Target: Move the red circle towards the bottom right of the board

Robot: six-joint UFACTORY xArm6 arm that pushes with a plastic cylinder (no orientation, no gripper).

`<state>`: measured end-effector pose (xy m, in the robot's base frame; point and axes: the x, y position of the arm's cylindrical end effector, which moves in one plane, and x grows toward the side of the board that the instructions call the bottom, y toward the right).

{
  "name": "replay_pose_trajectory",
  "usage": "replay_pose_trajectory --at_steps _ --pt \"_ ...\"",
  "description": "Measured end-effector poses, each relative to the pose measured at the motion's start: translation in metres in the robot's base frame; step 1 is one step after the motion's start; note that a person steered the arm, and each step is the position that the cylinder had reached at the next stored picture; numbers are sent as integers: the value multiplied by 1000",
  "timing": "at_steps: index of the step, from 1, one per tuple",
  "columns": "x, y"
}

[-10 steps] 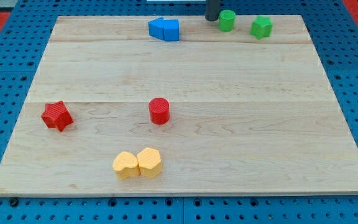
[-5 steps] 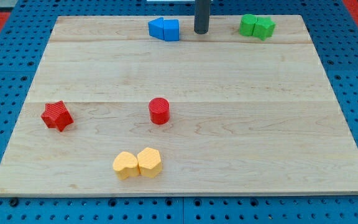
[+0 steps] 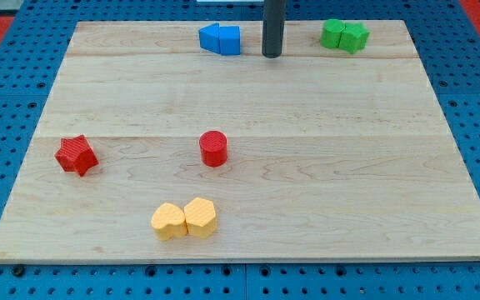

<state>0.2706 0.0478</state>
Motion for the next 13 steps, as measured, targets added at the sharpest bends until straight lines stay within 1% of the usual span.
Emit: replay_pose_trajectory --at_steps 1,2,3,4,5,6,8,9,10,11,12,13 --pt "2 2" --pt "14 12" --pt "46 23" --pt "63 -38" --pt "94 -94" --pt "145 -110" --pt "205 -114" --pt "218 -62" --pt "221 13" --pt "225 59" --pt "241 63" --pt "248 81"
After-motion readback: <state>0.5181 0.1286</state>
